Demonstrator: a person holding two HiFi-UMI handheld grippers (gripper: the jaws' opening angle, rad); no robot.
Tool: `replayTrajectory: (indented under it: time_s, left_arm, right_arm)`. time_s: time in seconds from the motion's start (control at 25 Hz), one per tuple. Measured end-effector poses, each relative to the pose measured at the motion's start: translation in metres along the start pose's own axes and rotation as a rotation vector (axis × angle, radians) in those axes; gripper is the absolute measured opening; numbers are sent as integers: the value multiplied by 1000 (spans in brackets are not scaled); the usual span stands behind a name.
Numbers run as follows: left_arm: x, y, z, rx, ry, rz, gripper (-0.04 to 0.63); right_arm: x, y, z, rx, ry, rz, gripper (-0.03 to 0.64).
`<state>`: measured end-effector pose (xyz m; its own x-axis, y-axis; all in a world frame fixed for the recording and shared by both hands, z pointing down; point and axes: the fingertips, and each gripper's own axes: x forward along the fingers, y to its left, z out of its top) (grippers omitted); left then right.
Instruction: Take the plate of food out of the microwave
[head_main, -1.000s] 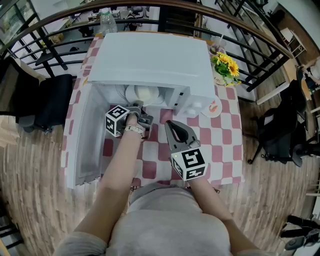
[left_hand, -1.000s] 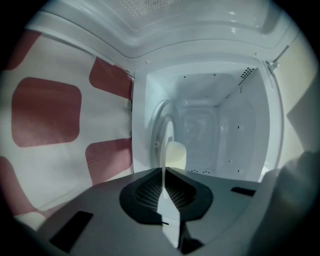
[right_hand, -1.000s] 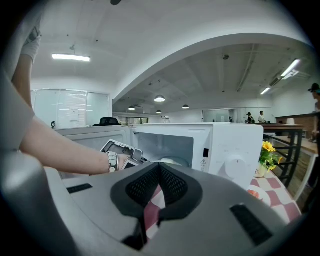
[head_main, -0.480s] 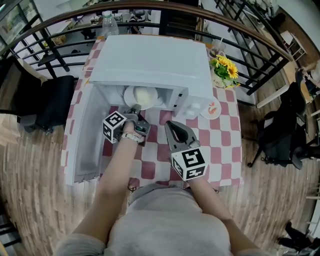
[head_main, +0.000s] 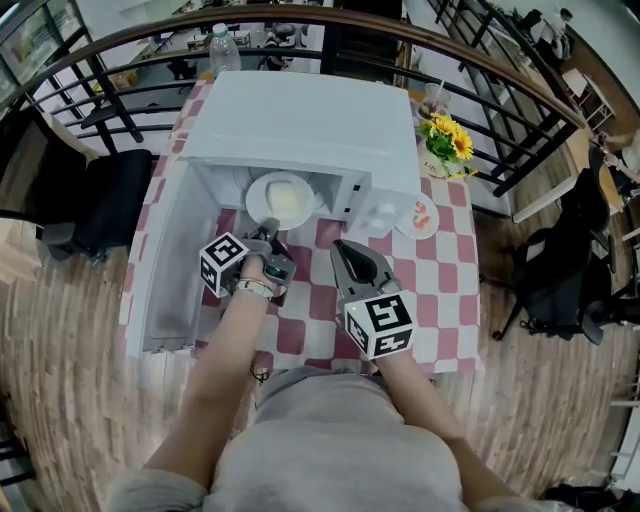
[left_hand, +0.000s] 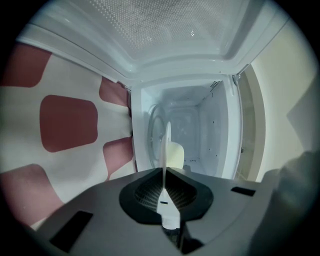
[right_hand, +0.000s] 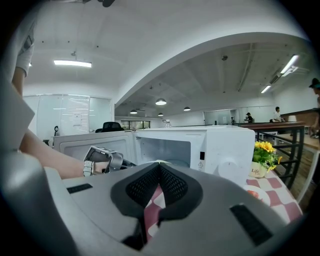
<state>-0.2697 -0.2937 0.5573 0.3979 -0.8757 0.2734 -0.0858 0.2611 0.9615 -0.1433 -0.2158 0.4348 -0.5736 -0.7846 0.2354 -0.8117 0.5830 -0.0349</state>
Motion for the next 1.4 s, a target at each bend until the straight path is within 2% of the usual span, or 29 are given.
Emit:
replayTrajectory:
  time_s: [0.16, 0.56, 0.84, 1.12, 1.4]
  left_arm:
    - [-15, -7, -12, 4, 4, -20, 15]
    - [-52, -32, -35, 15, 1, -74, 15]
    - [-70, -44, -46, 13, -11, -97, 16]
    - [-84, -64, -61, 54, -31, -144, 17]
    - [-92, -76, -82, 86, -18, -173, 17]
  right_arm:
    - [-6, 0, 1, 47, -5, 18, 23]
    - [-24, -3, 8, 63, -42, 45, 23]
    - [-32, 16, 20, 25, -98, 107, 23]
    - [-42, 18, 33, 4, -167, 90, 23]
    - [-49, 11, 32, -7, -173, 40, 23]
